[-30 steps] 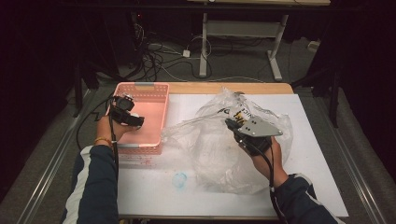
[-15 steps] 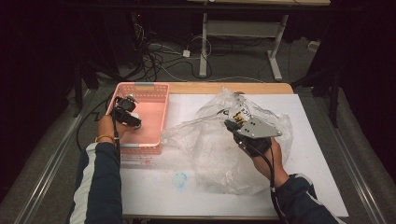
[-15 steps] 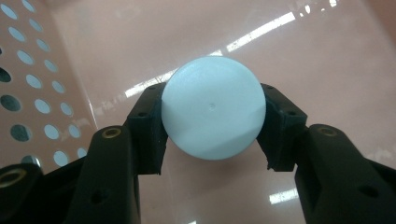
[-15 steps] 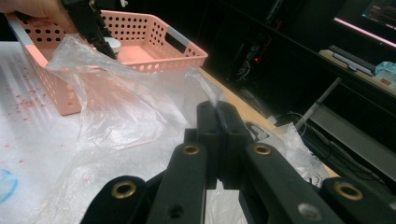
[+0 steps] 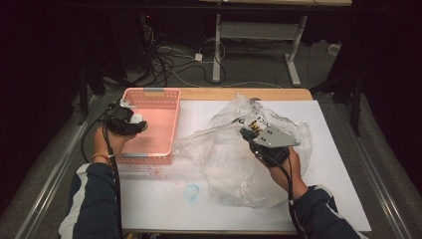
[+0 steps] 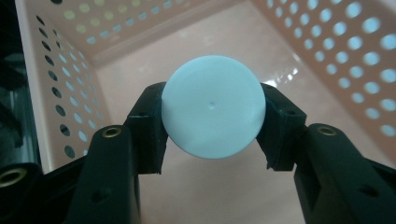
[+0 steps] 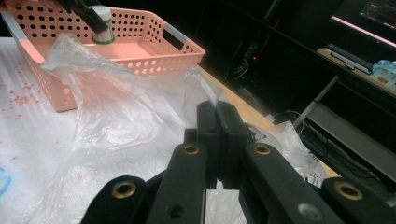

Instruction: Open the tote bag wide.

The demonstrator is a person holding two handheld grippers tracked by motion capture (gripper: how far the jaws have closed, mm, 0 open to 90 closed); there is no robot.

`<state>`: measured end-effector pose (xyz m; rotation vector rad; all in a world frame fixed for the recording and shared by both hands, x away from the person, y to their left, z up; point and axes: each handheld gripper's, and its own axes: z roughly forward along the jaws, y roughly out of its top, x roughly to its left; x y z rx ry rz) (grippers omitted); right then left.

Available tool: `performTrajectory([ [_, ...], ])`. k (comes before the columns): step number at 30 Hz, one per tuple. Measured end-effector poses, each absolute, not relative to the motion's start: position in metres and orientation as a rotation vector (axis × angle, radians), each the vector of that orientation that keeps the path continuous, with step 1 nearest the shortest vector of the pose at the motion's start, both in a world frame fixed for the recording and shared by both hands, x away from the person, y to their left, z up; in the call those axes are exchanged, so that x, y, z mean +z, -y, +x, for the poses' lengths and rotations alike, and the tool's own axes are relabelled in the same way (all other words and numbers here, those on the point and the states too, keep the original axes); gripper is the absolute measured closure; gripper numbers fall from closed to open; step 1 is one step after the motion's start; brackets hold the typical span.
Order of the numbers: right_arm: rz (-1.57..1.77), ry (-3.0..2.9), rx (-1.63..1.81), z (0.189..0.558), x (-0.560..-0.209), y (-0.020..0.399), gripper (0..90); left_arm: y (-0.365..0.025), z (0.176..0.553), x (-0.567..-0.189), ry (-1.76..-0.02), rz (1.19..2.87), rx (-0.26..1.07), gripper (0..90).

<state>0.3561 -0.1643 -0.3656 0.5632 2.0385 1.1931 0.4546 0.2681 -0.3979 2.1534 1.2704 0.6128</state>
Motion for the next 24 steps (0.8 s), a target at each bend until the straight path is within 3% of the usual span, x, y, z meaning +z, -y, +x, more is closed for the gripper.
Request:
performTrajectory([
  [13,0.572,-2.035,1.188,0.357,-0.366,0.165,90.0,-0.245,0.410,-0.384,-1.090,2.043,0.725,47.8],
  [24,0.577,-2.035,1.175,0.359,-0.368,0.164,90.0,-0.207,0.354,-0.357,-0.843,2.017,0.727,47.8],
])
